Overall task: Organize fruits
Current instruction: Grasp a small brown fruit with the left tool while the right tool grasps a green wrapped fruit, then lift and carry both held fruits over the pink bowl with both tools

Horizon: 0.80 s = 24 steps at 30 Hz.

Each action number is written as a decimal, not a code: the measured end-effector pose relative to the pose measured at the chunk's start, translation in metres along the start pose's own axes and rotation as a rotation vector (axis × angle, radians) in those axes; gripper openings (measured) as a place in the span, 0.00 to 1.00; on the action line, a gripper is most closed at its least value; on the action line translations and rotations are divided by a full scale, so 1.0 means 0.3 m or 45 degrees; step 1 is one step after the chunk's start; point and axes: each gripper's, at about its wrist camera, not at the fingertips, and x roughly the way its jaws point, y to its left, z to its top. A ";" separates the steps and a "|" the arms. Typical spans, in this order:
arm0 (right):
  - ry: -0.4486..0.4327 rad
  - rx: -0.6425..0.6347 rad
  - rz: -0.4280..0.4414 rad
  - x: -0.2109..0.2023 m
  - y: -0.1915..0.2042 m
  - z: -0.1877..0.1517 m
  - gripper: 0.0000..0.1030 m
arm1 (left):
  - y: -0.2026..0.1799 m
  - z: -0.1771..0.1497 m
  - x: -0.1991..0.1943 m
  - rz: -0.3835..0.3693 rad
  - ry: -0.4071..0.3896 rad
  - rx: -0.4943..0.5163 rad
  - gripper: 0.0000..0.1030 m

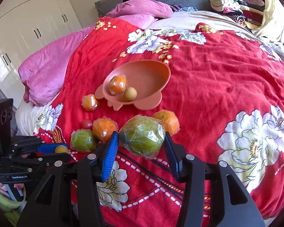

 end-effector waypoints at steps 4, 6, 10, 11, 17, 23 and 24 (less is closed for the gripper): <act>-0.010 -0.007 0.000 -0.006 0.002 0.011 0.45 | 0.003 0.021 -0.013 0.008 -0.017 0.001 0.19; -0.015 -0.014 0.002 -0.007 0.009 0.019 0.45 | 0.007 0.039 -0.019 0.010 -0.029 -0.001 0.19; -0.026 -0.026 0.010 -0.009 0.021 0.034 0.45 | 0.022 0.071 -0.023 0.021 -0.050 -0.007 0.19; -0.028 -0.031 0.013 -0.009 0.024 0.038 0.45 | 0.026 0.079 -0.024 0.026 -0.054 -0.008 0.19; -0.042 -0.038 0.019 -0.007 0.030 0.062 0.45 | 0.049 0.118 -0.016 0.036 -0.064 -0.017 0.19; -0.056 -0.042 0.025 0.000 0.027 0.087 0.45 | 0.058 0.161 -0.005 0.040 -0.074 -0.016 0.19; -0.057 -0.045 0.024 0.002 0.027 0.091 0.45 | 0.058 0.169 -0.003 0.042 -0.077 -0.015 0.19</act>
